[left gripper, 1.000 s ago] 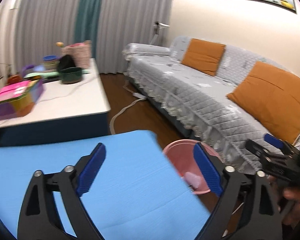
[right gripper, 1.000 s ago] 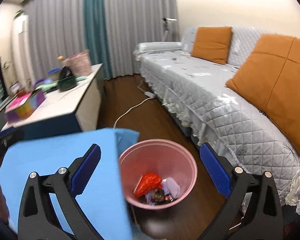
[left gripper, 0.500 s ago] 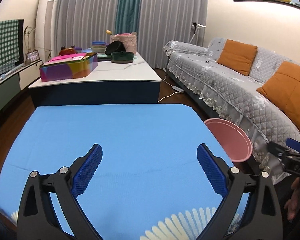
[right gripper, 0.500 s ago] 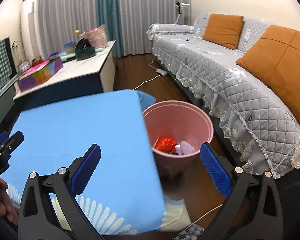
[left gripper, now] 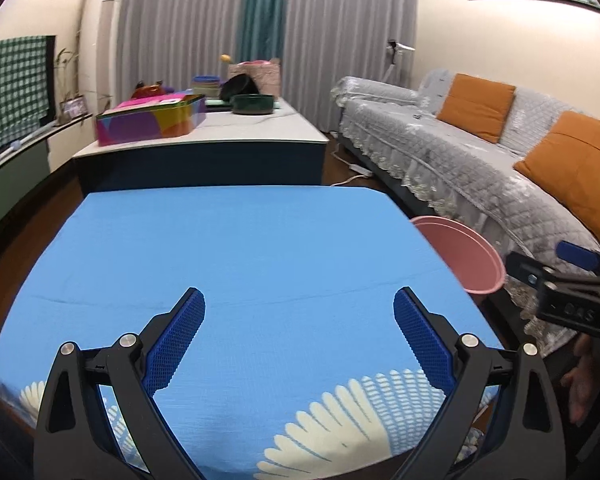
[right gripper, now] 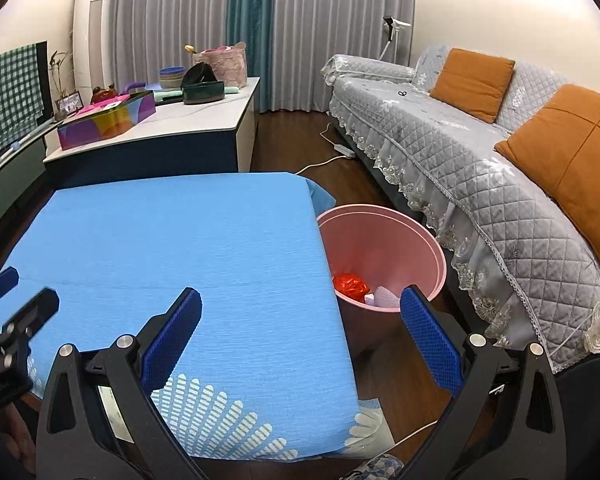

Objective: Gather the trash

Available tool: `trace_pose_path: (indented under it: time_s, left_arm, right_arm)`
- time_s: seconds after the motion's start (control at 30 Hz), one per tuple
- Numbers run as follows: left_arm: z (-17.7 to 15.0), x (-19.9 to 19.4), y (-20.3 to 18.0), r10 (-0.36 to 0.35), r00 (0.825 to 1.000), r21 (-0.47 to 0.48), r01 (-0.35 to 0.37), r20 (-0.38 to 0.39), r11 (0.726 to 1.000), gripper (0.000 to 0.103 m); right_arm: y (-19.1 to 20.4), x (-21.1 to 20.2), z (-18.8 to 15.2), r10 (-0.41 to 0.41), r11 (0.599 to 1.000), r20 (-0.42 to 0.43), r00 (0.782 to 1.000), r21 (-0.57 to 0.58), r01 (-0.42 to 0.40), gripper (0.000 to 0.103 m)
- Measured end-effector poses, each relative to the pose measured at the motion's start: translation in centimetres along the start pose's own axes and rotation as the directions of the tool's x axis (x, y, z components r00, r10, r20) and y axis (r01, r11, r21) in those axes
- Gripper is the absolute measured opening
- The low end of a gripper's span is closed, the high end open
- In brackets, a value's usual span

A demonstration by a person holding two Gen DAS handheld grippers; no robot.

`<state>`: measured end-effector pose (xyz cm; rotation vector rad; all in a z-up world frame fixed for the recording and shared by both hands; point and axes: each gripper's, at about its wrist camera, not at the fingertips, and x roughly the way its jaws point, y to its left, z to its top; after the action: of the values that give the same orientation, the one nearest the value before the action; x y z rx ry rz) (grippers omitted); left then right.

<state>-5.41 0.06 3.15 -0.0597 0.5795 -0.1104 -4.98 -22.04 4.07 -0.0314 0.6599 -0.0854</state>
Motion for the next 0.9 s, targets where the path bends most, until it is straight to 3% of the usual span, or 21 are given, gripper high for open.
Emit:
trace_pose_path:
  time_s: [0.13, 0.9]
  left_arm:
    - [-0.2, 0.4, 0.7, 0.018, 1.000, -0.038, -0.019, -0.019, 0.999, 0.092]
    - [-0.5, 0.5, 1.5, 0.064, 0.997, -0.050, -0.066, -0.030, 0.997, 0.092]
  right_arm:
    - [0.4, 0.5, 0.0, 0.009, 1.000, -0.010, 1.000, -0.002, -0.009, 0.098]
    - [1.2, 1.0, -0.2, 0.028, 1.000, -0.015, 1.000, -0.012, -0.028, 0.098]
